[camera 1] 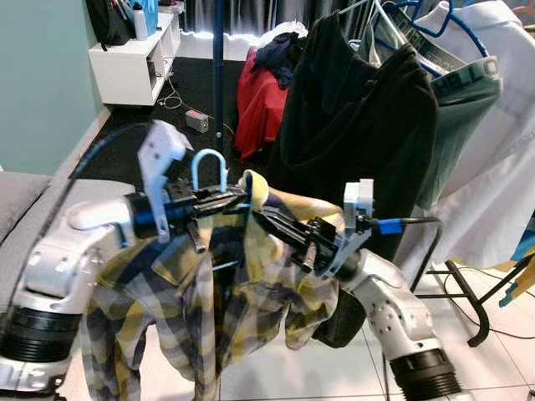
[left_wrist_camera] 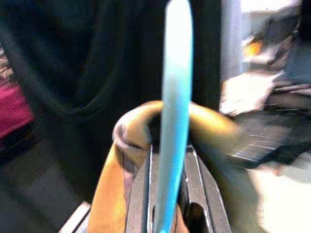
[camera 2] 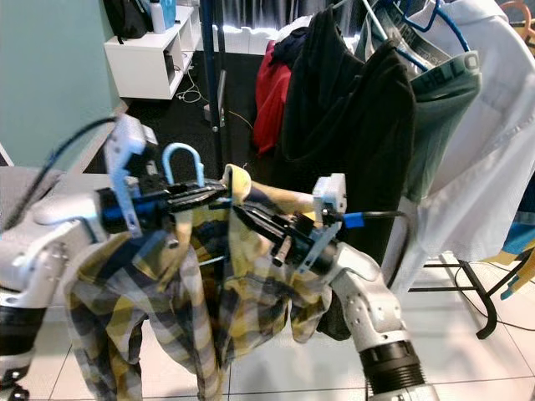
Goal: Hang hanger
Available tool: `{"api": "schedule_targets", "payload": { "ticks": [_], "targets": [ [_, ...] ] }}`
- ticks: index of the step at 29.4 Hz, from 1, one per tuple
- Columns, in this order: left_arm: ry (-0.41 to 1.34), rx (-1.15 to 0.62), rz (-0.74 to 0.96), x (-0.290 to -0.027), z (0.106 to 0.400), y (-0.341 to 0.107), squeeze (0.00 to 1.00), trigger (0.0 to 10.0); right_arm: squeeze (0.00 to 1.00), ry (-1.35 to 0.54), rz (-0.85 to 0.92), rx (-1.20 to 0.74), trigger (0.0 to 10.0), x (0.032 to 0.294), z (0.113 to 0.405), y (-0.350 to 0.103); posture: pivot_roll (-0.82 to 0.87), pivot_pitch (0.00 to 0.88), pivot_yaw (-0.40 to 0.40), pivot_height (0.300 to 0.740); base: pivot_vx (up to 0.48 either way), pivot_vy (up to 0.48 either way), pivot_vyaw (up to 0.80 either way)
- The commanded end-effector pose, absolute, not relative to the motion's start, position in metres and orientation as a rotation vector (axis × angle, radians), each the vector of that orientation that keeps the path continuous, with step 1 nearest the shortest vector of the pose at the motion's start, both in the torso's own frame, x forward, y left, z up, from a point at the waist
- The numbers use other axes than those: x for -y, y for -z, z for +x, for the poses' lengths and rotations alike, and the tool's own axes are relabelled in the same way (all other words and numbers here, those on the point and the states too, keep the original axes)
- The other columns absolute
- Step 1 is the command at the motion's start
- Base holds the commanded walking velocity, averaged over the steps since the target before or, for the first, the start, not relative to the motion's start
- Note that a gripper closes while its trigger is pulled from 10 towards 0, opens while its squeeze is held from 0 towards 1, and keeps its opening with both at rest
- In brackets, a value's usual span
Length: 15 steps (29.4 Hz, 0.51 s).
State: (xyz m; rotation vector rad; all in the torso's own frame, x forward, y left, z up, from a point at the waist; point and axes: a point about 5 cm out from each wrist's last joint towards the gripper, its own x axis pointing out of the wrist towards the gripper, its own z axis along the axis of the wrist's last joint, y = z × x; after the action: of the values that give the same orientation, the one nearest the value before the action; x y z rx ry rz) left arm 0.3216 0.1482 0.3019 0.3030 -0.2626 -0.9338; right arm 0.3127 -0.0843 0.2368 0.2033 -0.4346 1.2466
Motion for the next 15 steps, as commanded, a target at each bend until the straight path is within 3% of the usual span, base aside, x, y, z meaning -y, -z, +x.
{"api": "schedule_targets", "payload": {
  "ticks": [1,8,10,15],
  "targets": [
    [0.864,0.287,0.33,-0.146,0.328,-0.306,0.0,10.0,0.0,-1.343,0.186,0.486,0.0,0.071,0.302,-0.248,0.03,0.154,-0.033,0.74,0.0,0.0,0.0],
    [0.708,0.286,0.297,-0.158,0.344,-0.314,0.0,10.0,0.0,-1.421,0.197,0.461,0.0,0.057,0.289,-0.24,0.03,0.157,-0.034,0.74,0.0,0.0,0.0],
    [0.535,0.29,0.23,-0.176,0.357,-0.324,0.0,10.0,0.0,-1.498,0.205,0.411,0.0,0.045,0.273,-0.226,0.03,0.163,-0.035,0.74,0.0,0.0,0.0],
    [0.37,0.341,0.089,-0.195,0.367,-0.337,0.0,10.0,0.0,-1.522,0.215,0.386,0.0,0.036,0.262,-0.216,0.03,0.173,-0.035,0.74,0.0,0.0,0.0]
  ]
}}
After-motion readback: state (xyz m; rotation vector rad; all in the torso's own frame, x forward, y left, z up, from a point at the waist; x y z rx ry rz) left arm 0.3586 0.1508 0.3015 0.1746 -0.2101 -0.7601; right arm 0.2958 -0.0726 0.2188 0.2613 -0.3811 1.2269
